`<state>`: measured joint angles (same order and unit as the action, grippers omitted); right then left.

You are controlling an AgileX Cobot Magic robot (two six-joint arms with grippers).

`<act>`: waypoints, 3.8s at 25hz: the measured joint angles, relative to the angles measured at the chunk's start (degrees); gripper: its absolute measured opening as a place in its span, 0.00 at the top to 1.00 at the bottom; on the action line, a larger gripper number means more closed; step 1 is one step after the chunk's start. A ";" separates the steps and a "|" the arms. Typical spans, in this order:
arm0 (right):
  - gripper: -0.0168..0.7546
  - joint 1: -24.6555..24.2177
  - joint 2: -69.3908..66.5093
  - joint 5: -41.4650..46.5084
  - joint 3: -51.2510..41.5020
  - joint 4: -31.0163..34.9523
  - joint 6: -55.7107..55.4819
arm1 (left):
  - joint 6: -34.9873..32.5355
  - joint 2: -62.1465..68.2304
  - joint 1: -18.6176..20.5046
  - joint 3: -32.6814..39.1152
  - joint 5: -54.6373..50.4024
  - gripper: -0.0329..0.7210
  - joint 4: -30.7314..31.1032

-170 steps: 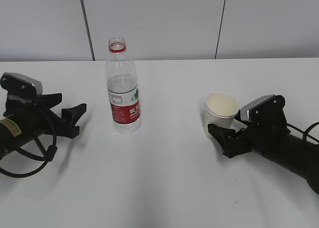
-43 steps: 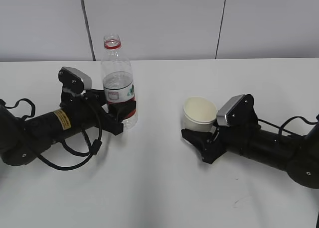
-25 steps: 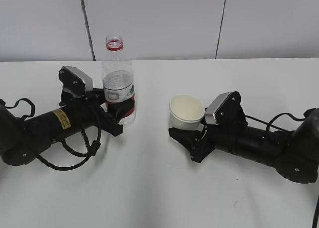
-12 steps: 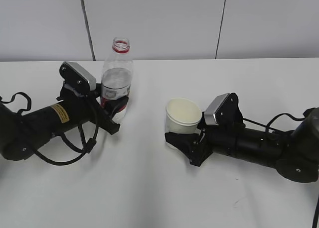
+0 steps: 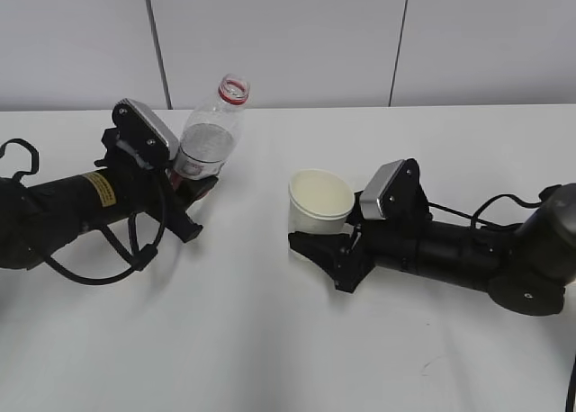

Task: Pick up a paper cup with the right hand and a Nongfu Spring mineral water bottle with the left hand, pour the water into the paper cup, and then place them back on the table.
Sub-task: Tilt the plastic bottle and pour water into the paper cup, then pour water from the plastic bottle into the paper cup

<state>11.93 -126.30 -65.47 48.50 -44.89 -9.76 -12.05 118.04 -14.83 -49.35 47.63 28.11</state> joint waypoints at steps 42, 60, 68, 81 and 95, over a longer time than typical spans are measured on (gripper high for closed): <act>0.26 5.73 0.00 11.29 8.49 -1.78 -3.40 | -43.22 -0.52 0.00 0.36 4.26 0.48 -12.33; 0.26 5.96 0.00 15.40 11.58 -3.15 -3.40 | -55.36 -0.52 0.00 0.36 9.25 0.48 -14.23; 0.26 5.96 0.00 16.39 11.58 -3.63 -3.52 | -58.61 -0.52 0.00 0.36 9.27 0.48 -14.28; 0.26 5.96 0.00 16.85 11.58 -5.66 -4.57 | -63.69 -0.52 0.00 0.36 12.37 0.49 -14.28; 0.26 5.96 0.00 17.07 11.58 -7.70 -6.04 | -68.68 -0.52 0.00 0.36 12.56 0.49 -14.28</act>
<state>17.89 -126.30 -48.39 60.08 -52.59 -15.80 -80.73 117.52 -14.83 -48.99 60.19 13.83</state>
